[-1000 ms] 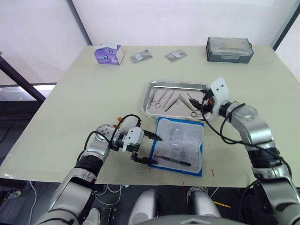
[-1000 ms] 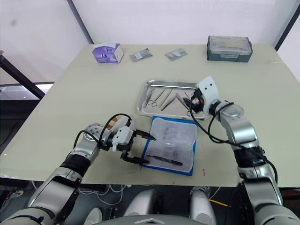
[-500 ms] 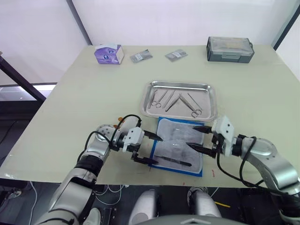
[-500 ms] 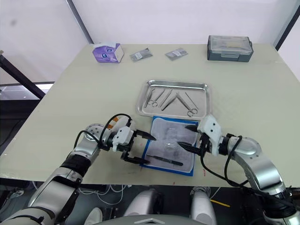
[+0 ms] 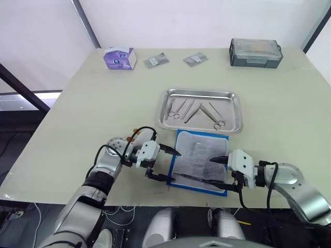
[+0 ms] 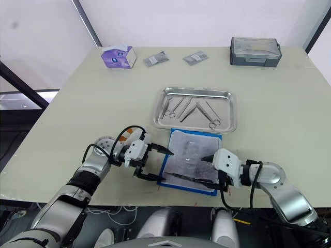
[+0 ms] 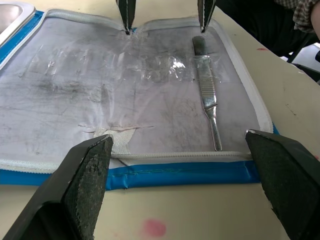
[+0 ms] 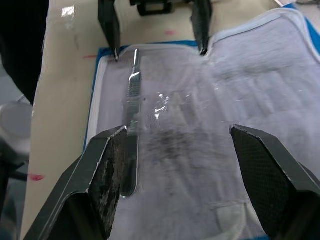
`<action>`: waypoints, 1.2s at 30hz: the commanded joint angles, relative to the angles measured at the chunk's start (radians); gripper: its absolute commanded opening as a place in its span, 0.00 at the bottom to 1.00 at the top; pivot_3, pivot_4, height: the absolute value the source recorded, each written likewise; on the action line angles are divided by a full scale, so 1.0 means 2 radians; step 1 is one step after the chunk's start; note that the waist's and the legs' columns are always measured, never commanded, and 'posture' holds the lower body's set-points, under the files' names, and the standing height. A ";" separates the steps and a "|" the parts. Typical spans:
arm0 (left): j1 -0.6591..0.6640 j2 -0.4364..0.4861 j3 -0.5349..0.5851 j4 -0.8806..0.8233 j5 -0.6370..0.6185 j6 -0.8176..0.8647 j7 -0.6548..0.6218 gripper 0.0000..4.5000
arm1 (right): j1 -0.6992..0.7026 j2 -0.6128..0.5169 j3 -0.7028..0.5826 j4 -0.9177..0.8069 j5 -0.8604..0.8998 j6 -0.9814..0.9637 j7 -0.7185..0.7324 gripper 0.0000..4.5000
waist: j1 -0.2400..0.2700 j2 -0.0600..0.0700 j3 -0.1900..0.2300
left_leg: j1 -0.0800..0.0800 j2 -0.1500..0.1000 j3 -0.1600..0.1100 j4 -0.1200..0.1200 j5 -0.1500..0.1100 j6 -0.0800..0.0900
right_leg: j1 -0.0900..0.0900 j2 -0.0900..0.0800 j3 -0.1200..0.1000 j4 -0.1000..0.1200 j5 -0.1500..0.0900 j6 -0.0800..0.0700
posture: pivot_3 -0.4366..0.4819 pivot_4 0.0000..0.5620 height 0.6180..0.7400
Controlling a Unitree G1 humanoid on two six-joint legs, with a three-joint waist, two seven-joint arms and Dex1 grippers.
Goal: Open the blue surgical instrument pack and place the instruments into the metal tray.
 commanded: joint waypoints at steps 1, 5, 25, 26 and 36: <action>0.021 0.017 -0.017 0.045 0.060 0.010 0.009 1.00 | 0.007 -0.008 0.004 -0.001 -0.009 -0.020 0.008 0.76 | 0.000 0.000 0.000 | 0.000 0.000 0.000 0.000 0.000 0.000 | 0.000 0.000 -0.001 0.000 0.000 0.000 | 0.48 0.27 0.93; 0.021 0.017 -0.017 0.046 0.061 0.010 0.009 1.00 | 0.013 -0.012 0.006 0.003 -0.018 -0.029 0.014 0.76 | 0.001 0.000 0.000 | 0.000 0.000 0.000 0.000 0.000 0.000 | 0.000 0.001 -0.002 0.000 0.000 0.000 | 0.48 0.27 0.93; 0.018 0.018 -0.019 0.050 0.061 0.007 0.007 1.00 | 0.030 -0.001 0.031 0.084 -0.051 -0.092 0.013 0.16 | 0.003 0.000 0.000 | -0.001 0.002 -0.006 0.000 0.001 -0.001 | 0.000 0.007 -0.006 0.000 0.000 -0.001 | 0.48 0.27 0.93; 0.018 0.018 -0.019 0.050 0.061 0.007 0.007 1.00 | 0.030 -0.002 0.031 0.087 -0.051 -0.095 0.014 0.05 | 0.003 0.000 0.000 | -0.001 0.002 -0.006 0.000 0.001 -0.002 | 0.000 0.008 -0.007 0.000 0.000 -0.001 | 0.48 0.27 0.93; 0.018 0.015 -0.019 0.049 0.060 0.007 0.008 1.00 | 0.016 -0.009 0.021 0.066 -0.038 -0.094 0.023 0.01 | 0.003 0.000 0.000 | -0.002 0.003 -0.007 0.000 0.002 -0.003 | 0.000 0.008 -0.007 0.000 0.001 -0.001 | 0.48 0.27 0.93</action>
